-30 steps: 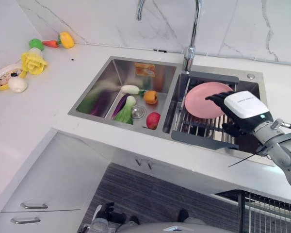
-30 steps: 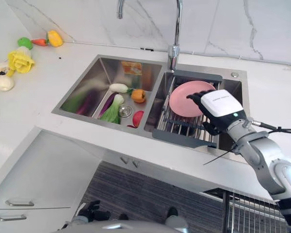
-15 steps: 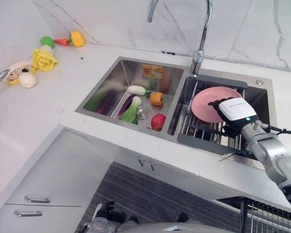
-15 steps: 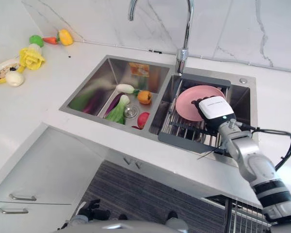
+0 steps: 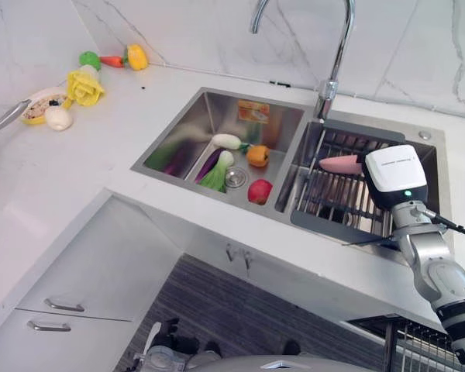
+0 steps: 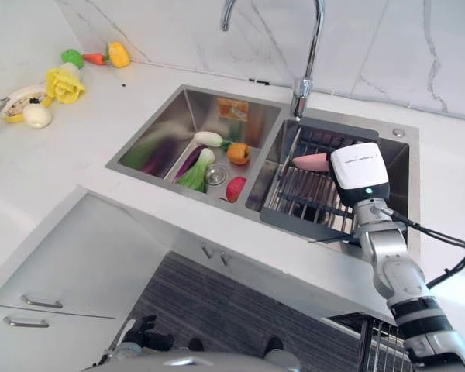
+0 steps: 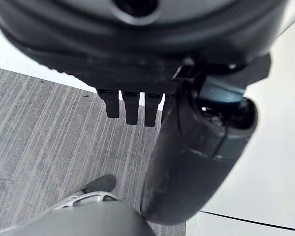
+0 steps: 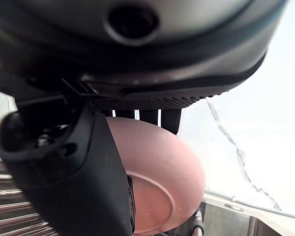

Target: Place the dishes in the dishwasher.

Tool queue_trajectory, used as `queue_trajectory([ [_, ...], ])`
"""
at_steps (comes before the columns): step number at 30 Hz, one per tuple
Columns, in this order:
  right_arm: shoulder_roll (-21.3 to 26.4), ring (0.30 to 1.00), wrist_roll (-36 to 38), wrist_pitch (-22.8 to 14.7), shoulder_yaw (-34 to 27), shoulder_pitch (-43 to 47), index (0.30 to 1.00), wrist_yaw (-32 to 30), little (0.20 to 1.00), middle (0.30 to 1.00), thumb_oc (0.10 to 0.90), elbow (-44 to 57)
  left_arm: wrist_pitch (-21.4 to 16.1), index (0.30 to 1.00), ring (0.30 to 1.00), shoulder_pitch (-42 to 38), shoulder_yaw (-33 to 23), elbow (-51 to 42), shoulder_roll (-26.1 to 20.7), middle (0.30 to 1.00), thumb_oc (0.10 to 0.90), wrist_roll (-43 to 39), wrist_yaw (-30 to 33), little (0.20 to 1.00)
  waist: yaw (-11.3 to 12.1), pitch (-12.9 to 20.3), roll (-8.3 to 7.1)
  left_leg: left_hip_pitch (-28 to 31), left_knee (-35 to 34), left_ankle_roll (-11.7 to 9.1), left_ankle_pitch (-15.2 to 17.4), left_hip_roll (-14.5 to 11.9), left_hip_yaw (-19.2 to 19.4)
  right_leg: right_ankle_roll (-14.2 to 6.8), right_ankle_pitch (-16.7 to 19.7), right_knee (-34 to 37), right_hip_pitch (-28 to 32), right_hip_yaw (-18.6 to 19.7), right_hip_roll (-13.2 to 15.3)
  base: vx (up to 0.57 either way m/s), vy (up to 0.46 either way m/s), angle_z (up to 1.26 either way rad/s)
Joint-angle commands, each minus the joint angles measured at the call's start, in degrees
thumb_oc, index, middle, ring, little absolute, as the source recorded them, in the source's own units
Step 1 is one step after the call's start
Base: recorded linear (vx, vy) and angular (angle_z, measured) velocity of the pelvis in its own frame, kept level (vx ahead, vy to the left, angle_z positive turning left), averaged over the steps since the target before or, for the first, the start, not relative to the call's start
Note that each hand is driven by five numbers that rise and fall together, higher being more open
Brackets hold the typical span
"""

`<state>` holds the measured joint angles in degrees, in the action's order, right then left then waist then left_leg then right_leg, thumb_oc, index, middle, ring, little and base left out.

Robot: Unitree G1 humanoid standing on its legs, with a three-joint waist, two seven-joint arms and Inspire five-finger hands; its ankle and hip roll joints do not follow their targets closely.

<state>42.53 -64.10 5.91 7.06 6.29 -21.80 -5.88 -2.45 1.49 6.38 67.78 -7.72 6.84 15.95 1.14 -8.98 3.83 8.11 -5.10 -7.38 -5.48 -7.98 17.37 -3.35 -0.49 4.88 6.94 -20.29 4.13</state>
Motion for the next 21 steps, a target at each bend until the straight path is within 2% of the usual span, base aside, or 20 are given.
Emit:
queue_trajectory([
  [1, -0.21, 0.300, 0.29, 1.25, -6.57, 5.18, 0.300, -8.59, 0.300, 0.300, 0.400, 10.06, -0.03, 0.900, 0.900, 0.26, 3.35, 3.82, -0.08, 0.900, 0.800, 2.88, 1.30, 0.900, 0.20, 0.95, -3.52, -0.82, 0.28, -0.80, 2.43, 0.06, 0.72, -6.92, 0.84, -0.73, 0.96, 0.25, 6.22, 0.01, 0.012, -0.06],
  [6, -1.77, 0.300, 4.88, -2.89, -17.42, -2.48, 0.300, -9.96, 0.300, 0.300, 0.400, 25.62, 0.21, 0.900, 0.900, -0.15, 3.44, 3.55, 0.60, 0.900, 0.800, 4.73, 1.16, 0.900, -3.59, 0.44, -3.22, 0.93, 0.57, -0.09, 3.56, 0.70, 4.71, -7.81, 1.74, -0.89, -0.73, 4.55, 6.43, 0.01, 0.048, -0.36],
  [8, -2.28, 0.300, 6.53, -4.42, -21.14, -4.84, 0.300, -10.14, 0.300, 0.300, 0.400, 30.02, 0.15, 0.900, 0.900, -0.26, 3.64, 3.48, 0.70, 0.900, 0.800, 5.97, 0.85, 0.900, -5.46, 0.24, -3.08, 1.53, 0.66, 0.39, 4.13, 1.09, 6.66, -8.24, 2.21, -1.25, -2.13, 7.01, 6.48, -0.01, 0.058, -0.81],
  [9, -2.28, 0.300, 6.53, -4.42, -21.14, -4.84, 0.300, -10.14, 0.300, 0.300, 0.400, 30.02, 0.15, 0.900, 0.900, -0.26, 3.64, 3.48, 0.70, 0.900, 0.800, 5.97, 0.85, 0.900, -5.46, 0.24, -3.08, 1.53, 0.66, 0.39, 4.13, 1.09, 6.66, -8.24, 2.21, -1.25, -2.13, 7.01, 6.48, -0.01, 0.106, -1.11],
  [10, -2.39, 0.300, 8.50, -5.92, -24.97, -6.89, 0.300, -10.55, 0.300, 0.300, 0.400, 33.11, -0.15, 0.900, 0.900, -0.35, 3.71, 3.21, 0.73, 0.900, 0.800, 6.47, 0.75, 0.900, -8.29, -0.11, -2.91, 2.44, 0.83, 0.86, 5.12, 1.64, 9.27, -9.00, 2.78, -1.81, -4.08, 9.92, 6.64, 0.00, 0.074, -0.76],
  [11, -2.39, 0.300, 8.50, -5.92, -24.97, -6.89, 0.300, -10.55, 0.300, 0.300, 0.400, 33.11, -0.15, 0.900, 0.900, -0.35, 3.71, 3.21, 0.73, 0.900, 0.800, 6.47, 0.75, 0.900, -8.29, -0.11, -2.91, 2.44, 0.83, 0.86, 5.12, 1.64, 9.27, -9.00, 2.78, -1.81, -4.08, 9.92, 6.64, -0.04, 0.109, -1.15],
  [13, -2.44, 0.300, 11.25, -6.65, -28.60, -8.44, 0.300, -10.85, 0.300, 0.300, 0.400, 34.79, -0.51, 0.900, 0.900, -0.61, 3.54, 2.62, 0.55, 0.900, 0.800, 6.33, 0.90, 0.900, -10.42, -0.49, -2.82, 3.01, 0.80, 1.41, 5.40, 2.18, 12.33, -9.33, 3.88, -2.53, -6.62, 13.55, 6.57, -0.05, 0.105, -0.95],
  [14, -1.96, 0.300, 12.46, -7.02, -30.52, -9.67, 0.300, -10.48, 0.300, 0.300, 0.400, 34.97, -0.64, 0.900, 0.900, -0.85, 3.49, 2.28, 0.43, 0.900, 0.800, 6.29, 0.91, 0.900, -11.86, -0.66, -2.75, 3.53, 0.87, 1.68, 6.16, 2.54, 13.74, -9.71, 3.93, -2.96, -7.70, 15.56, 6.48, 0.00, 0.175, -1.35],
  [15, -2.35, 0.300, 14.55, -7.43, -33.12, -11.42, 0.300, -10.45, 0.300, 0.300, 0.400, 35.22, -0.89, 0.900, 0.900, -1.27, 3.51, 1.97, 0.27, 0.900, 0.800, 6.08, 0.74, 0.900, -14.65, -0.98, -2.77, 3.99, 0.72, 2.10, 6.62, 2.92, 15.76, -9.94, 4.51, -3.39, -9.52, 18.37, 6.23, 0.02, 0.135, -1.45],
  [16, -2.41, 0.300, 14.63, -7.44, -33.36, -11.68, 0.300, -10.34, 0.300, 0.300, 0.400, 35.44, -0.89, 0.900, 0.900, -1.27, 3.63, 1.97, 0.28, 0.900, 0.800, 6.09, 0.73, 0.900, -14.16, -0.88, -2.73, 4.00, 0.72, 2.13, 6.70, 2.97, 16.16, -9.98, 4.50, -3.57, -9.84, 18.80, 6.19, 0.01, 0.203, -1.28],
  [17, -3.02, 0.300, 16.52, -8.32, -36.28, -15.28, 0.300, -9.53, 0.300, 0.300, 0.400, 35.64, -1.32, 0.900, 0.900, -1.88, 3.41, 1.83, 0.14, 0.900, 0.800, 5.88, 0.52, 0.900, -18.08, -1.40, -2.61, 4.47, 0.56, 2.82, 7.43, 3.73, 18.69, -10.67, 5.32, -4.31, -12.28, 22.50, 5.69, 0.00, 0.127, -1.60],
  [18, -3.06, 0.300, 16.56, -8.34, -36.37, -15.40, 0.300, -9.47, 0.300, 0.300, 0.400, 35.75, -1.33, 0.900, 0.900, -1.87, 3.44, 1.85, 0.14, 0.900, 0.800, 5.87, 0.52, 0.900, -17.86, -1.34, -2.60, 4.46, 0.57, 2.85, 7.48, 3.77, 18.89, -10.70, 5.31, -4.41, -12.45, 22.73, 5.66, 0.09, 0.232, -1.47],
  [19, -3.72, 0.300, 17.04, -8.61, -37.00, -16.98, 0.300, -9.07, 0.300, 0.300, 0.400, 35.66, -1.35, 0.900, 0.900, -2.25, 3.40, 1.87, 0.14, 0.900, 0.800, 5.80, 0.27, 0.900, -18.85, -1.38, -2.18, 5.22, 0.25, 3.00, 9.27, 4.34, 18.50, -11.41, 4.42, -4.39, -12.67, 23.76, 5.76, 0.07, 0.141, -1.51],
  [21, -4.89, 0.300, 17.28, -8.89, -37.41, -18.84, 0.300, -8.78, 0.300, 0.300, 0.400, 35.74, -1.58, 0.900, 0.900, -2.53, 3.37, 2.03, 0.21, 0.900, 0.800, 5.62, 0.09, 0.900, -20.08, -1.85, -2.06, 5.31, 0.22, 3.22, 9.50, 4.66, 19.48, -11.53, 4.77, -4.72, -13.63, 24.90, 5.69, 0.02, 0.112, -0.66],
])
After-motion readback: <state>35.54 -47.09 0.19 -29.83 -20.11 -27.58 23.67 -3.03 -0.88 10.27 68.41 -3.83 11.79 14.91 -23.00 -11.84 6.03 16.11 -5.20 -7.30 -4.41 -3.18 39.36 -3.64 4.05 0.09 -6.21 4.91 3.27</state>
